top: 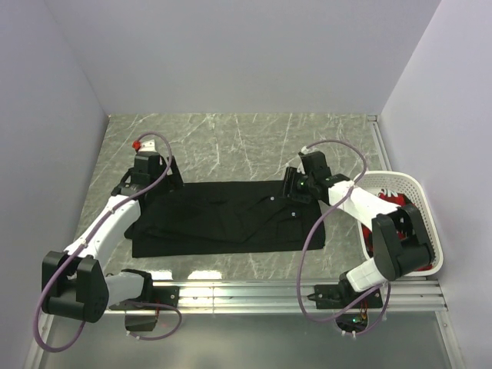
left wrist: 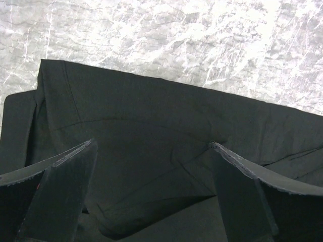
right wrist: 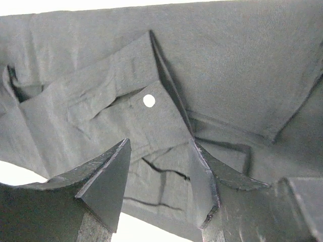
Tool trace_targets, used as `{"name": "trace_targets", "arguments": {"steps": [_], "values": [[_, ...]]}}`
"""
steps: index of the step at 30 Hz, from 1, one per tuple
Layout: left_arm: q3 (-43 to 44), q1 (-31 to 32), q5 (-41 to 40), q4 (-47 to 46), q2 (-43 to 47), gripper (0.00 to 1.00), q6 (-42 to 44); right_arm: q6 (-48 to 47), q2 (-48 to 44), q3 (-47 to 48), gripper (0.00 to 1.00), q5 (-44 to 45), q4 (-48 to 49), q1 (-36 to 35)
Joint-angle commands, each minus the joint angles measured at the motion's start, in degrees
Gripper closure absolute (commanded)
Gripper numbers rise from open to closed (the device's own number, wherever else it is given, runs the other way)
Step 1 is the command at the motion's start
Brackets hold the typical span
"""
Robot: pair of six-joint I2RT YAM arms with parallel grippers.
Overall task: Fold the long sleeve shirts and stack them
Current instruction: Fold the shirt
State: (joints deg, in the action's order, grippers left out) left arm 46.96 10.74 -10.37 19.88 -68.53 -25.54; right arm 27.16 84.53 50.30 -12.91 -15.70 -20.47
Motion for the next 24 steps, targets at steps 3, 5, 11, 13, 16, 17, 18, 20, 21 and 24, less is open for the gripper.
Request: {"name": "trace_targets", "arguments": {"steps": [3, 5, 11, 13, 16, 17, 18, 20, 21, 24], "values": [[1.29, 0.33, 0.09, -0.1, -0.64, 0.02, 0.58, 6.5, 3.35, -1.96, 0.44, 1.65, 9.63, 0.43], [1.47, 0.33, 0.0, 0.07, -1.16, 0.02, 0.67, 7.73, 4.06, -2.93, 0.44, 1.57, 11.56, 0.6], [1.73, 0.33, 0.26, 0.16, -2.13, 0.02, 0.75, 8.26, 7.13, -3.46, 0.45, 2.19, 12.71, 0.69], [1.91, 0.33, 0.18, 0.25, -2.22, 0.02, 0.75, 8.0, 7.66, -3.46, 0.46, 1.13, 13.15, 0.61], [1.91, 0.33, 0.35, 0.25, -2.57, 0.02, 0.75, 7.65, 8.72, -3.28, 0.46, -0.01, 13.33, 0.69], [1.99, 0.33, 0.44, 0.34, -2.66, 0.02, 0.75, 7.65, 8.98, -3.2, 0.46, -0.1, 13.16, 0.69], [2.0, 0.33, 0.44, 0.34, -2.83, 0.02, 0.84, 7.47, 9.51, -3.11, 0.46, -0.1, 13.07, 0.69], [2.08, 0.33, 0.53, 0.25, -2.92, 0.02, 0.84, 7.21, 10.04, -3.02, 0.46, -0.54, 13.15, 0.61], [2.08, 0.33, 0.53, 0.25, -2.92, 0.02, 0.84, 7.12, 10.04, -3.02, 0.46, -0.98, 13.16, 0.69], [2.0, 0.33, 0.62, 0.25, -3.1, 0.02, 0.84, 6.68, 10.13, -2.93, 0.49, -1.59, 13.33, 0.69]]}}
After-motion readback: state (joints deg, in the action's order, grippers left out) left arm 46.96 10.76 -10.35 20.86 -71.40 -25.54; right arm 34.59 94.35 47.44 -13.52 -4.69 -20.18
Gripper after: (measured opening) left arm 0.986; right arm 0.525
